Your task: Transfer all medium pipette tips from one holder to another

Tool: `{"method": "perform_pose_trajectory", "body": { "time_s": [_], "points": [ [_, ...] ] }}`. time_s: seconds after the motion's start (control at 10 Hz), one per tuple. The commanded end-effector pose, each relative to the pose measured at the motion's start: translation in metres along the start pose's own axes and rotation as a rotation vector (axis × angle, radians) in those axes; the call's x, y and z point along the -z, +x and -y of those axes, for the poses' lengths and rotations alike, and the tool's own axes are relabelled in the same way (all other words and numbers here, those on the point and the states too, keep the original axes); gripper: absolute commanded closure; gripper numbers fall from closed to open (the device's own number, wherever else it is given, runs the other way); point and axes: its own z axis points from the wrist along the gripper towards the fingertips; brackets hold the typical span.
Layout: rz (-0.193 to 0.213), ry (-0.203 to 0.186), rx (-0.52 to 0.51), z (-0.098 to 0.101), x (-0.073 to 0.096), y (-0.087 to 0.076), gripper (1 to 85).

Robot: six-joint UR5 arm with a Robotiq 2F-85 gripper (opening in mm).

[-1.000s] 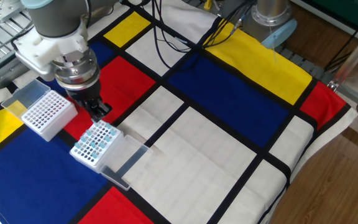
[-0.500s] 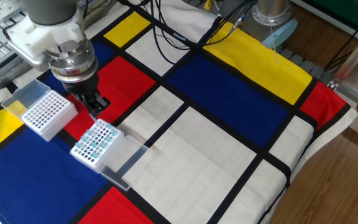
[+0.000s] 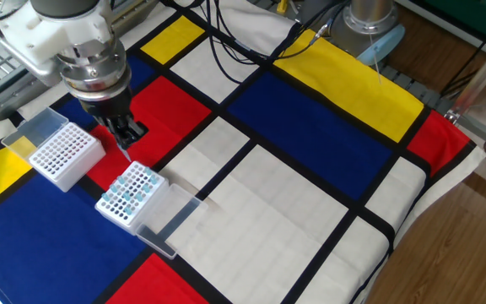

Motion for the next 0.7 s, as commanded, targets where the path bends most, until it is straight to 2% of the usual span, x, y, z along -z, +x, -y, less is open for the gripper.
{"method": "perform_pose_trajectory", "body": {
  "time_s": [0.0, 0.3, 0.6],
  "points": [
    [0.002, 0.058, 0.032, 0.014, 0.009, -0.003, 80.7],
    [0.0, 0.058, 0.04, 0.016, 0.006, -0.003, 81.7],
    [-0.022, -0.005, 0.018, -0.008, 0.007, -0.003, 81.3]
  ]
}}
